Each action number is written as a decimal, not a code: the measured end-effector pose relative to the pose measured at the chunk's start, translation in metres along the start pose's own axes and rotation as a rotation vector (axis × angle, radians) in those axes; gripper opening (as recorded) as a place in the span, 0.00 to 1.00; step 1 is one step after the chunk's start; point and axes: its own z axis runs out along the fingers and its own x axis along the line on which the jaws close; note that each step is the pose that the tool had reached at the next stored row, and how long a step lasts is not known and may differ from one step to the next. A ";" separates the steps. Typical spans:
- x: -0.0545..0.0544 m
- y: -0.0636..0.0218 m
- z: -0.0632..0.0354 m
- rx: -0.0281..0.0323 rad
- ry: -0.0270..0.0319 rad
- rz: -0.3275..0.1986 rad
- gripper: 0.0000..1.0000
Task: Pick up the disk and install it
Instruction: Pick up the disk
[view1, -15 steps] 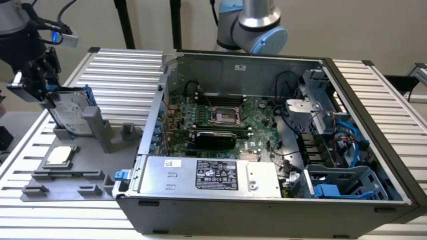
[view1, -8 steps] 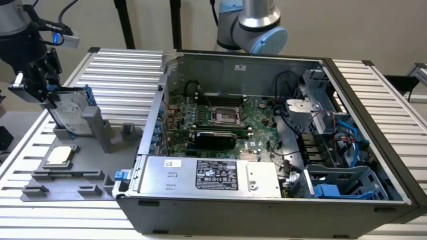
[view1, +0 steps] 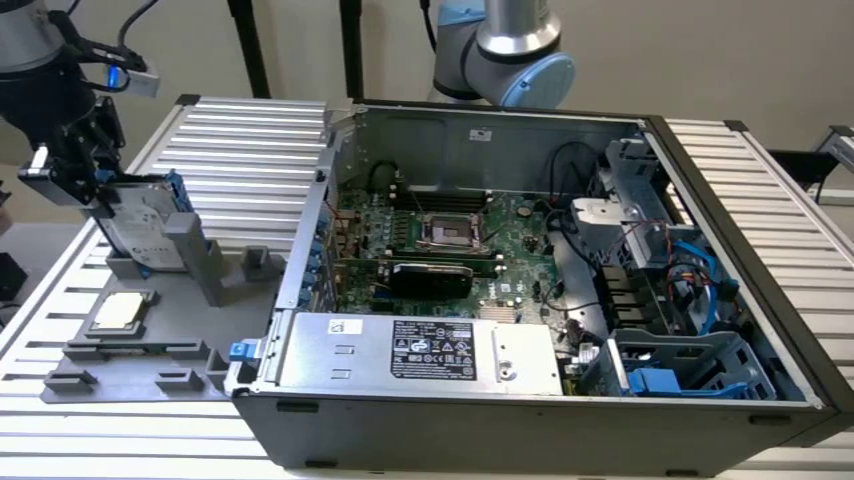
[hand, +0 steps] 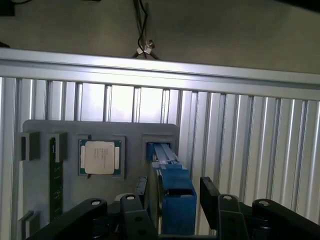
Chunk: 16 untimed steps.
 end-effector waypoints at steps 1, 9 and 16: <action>0.000 -0.0001 -0.0001 -0.0003 0.0001 0.000 0.54; 0.000 -0.0001 0.0000 -0.0002 0.0002 0.000 0.43; 0.002 0.0000 -0.0001 -0.0002 0.0001 0.000 0.34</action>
